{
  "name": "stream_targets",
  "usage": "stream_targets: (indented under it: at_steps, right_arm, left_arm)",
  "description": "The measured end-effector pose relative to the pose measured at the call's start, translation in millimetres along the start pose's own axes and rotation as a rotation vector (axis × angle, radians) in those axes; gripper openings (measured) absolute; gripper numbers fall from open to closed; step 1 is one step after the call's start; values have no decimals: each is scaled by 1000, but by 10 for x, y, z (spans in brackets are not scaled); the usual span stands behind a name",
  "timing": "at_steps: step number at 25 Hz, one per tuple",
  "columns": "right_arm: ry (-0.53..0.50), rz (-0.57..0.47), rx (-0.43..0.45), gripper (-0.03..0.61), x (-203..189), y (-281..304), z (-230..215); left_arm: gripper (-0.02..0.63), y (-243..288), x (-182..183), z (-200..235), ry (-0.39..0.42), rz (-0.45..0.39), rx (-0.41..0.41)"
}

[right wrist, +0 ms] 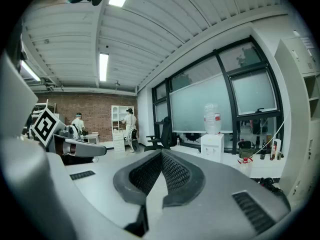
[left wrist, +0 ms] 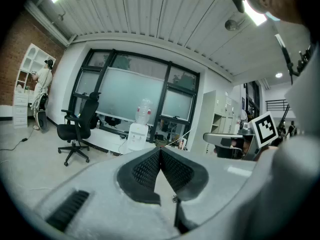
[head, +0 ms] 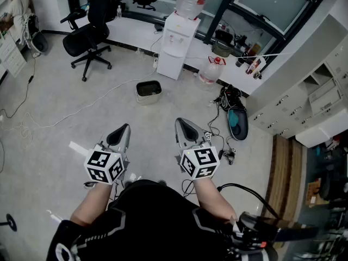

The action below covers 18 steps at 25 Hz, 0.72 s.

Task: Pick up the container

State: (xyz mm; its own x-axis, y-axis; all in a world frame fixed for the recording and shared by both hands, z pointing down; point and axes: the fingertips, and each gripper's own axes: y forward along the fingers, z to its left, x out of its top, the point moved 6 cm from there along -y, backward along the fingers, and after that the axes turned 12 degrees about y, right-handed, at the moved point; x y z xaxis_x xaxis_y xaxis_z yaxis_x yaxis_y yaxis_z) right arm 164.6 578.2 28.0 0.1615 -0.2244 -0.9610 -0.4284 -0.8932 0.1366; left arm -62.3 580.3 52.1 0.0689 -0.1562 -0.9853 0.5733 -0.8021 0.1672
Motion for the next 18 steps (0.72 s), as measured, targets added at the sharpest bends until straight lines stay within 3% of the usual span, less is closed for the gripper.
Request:
stream_targets:
  at_steps: [4,9,18]
  right_arm:
    - [1,8,-5,9,-1,0,-4]
    - [3,4,0,8,-5,28,22]
    - [-22,6,20,9,-25,150,196]
  left_arm:
    - [9,-25,-11,18,-18,-1,4]
    - [9,-34,39,2,38,-22,-21]
    - [9,-120,-10,214,-30,-24,-2]
